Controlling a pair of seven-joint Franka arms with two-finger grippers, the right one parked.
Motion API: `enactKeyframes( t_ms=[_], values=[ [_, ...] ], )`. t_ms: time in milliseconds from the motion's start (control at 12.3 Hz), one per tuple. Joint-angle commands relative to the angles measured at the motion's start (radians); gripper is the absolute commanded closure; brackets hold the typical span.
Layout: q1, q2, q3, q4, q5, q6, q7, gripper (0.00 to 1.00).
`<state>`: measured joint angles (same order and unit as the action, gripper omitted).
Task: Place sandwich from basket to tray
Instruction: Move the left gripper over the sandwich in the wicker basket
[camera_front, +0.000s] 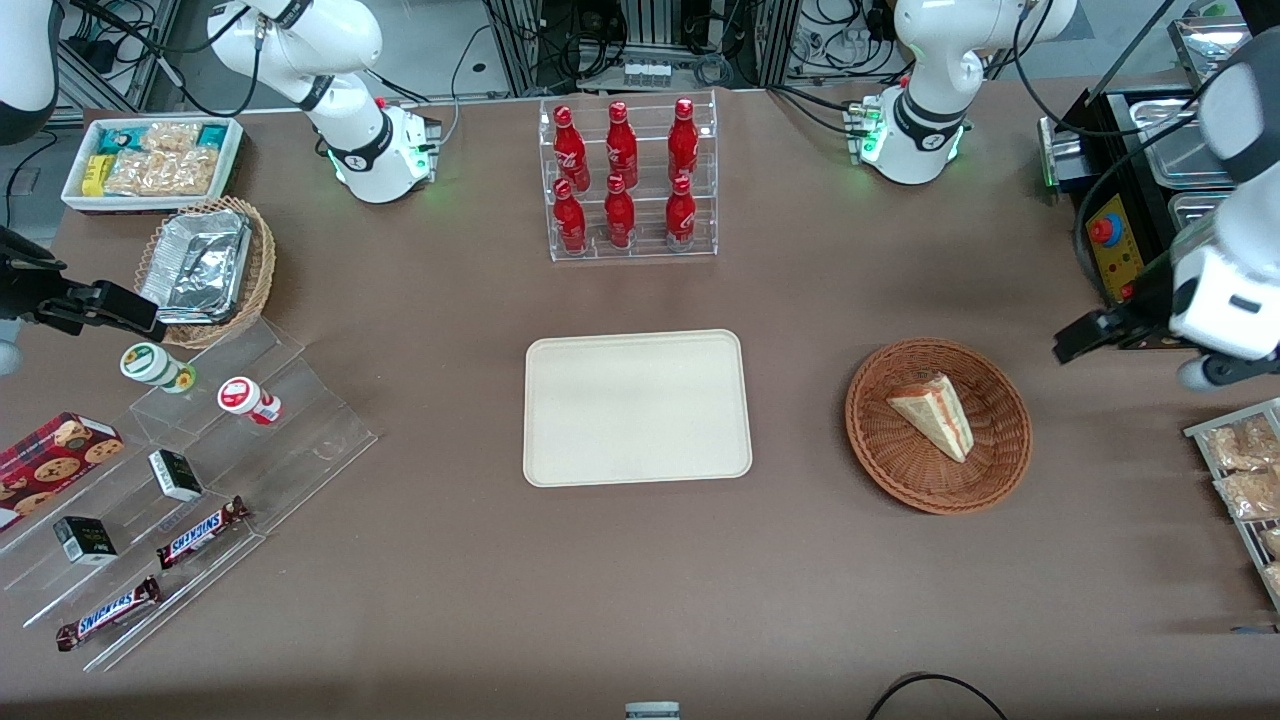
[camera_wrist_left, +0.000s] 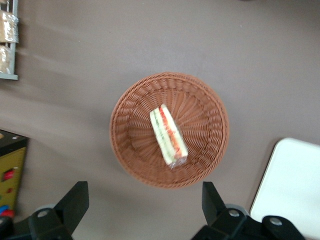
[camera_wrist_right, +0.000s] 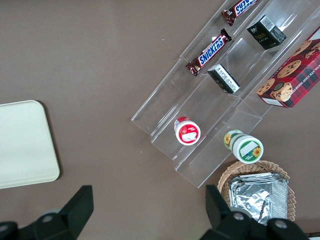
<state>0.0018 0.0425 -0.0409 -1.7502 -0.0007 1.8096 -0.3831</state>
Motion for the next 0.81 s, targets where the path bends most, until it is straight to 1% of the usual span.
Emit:
enactKeyframes(
  t_ms=[0,163,407,650,732],
  values=[
    [-0.005,-0.016,-0.029,-0.147,0.015,0.185,-0.194,0.00],
    [-0.005,-0.004,-0.036,-0.250,0.013,0.342,-0.293,0.00],
    [-0.006,0.065,-0.057,-0.276,0.015,0.413,-0.347,0.00],
    [-0.006,0.079,-0.063,-0.373,0.015,0.532,-0.358,0.00],
    [-0.006,0.094,-0.063,-0.379,0.013,0.554,-0.359,0.00]
  ],
)
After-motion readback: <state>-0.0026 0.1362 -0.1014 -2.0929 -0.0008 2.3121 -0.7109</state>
